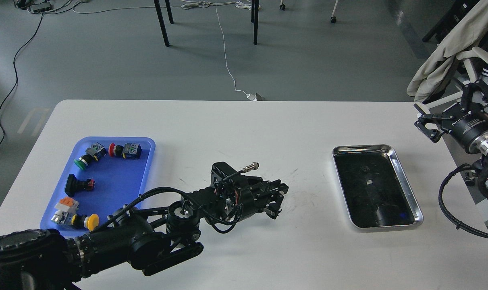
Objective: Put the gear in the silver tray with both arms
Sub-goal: 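Carry the second gear with the left gripper to the table center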
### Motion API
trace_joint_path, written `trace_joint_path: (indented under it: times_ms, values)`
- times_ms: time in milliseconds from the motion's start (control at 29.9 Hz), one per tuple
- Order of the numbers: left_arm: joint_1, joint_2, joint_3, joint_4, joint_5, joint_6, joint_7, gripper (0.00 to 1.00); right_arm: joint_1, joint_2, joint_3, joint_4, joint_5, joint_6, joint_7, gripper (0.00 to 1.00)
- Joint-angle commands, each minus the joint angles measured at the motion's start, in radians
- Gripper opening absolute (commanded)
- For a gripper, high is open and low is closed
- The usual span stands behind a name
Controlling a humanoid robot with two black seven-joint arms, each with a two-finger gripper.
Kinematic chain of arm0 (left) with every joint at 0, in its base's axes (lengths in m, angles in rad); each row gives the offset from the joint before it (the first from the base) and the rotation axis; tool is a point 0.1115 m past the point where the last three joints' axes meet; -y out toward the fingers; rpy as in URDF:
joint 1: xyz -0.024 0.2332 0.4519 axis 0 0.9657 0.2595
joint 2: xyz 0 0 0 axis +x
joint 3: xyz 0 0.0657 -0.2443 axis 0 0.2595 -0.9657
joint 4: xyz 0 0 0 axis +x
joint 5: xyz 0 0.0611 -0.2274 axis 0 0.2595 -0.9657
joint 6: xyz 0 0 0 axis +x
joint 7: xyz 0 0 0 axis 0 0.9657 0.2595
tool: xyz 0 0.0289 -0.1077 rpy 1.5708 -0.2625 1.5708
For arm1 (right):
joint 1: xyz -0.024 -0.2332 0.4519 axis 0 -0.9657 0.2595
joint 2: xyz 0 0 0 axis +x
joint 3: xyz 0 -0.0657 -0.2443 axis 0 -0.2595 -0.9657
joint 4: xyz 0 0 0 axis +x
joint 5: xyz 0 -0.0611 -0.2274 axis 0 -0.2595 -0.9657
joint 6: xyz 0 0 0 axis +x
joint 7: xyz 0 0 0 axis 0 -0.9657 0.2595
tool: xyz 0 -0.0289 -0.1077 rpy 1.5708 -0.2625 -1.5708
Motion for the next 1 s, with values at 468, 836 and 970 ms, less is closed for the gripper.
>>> trace_joint_path:
  times_ms: [468,836,970]
  values:
    - [-0.005,-0.045,-0.009,0.113,-0.006,0.027,0.001,0.29,0.002,-0.001,0.002,0.006,0.000,0.000,0.000,0.98]
    - [-0.011,-0.045,-0.010,0.082,-0.020,0.067,0.001,0.90,0.003,-0.034,0.002,0.015,0.000,0.000,0.000,0.98]
    - [-0.041,-0.045,-0.043,0.076,-0.061,0.095,0.001,0.98,0.006,-0.047,0.002,0.060,-0.011,0.000,0.000,0.98]
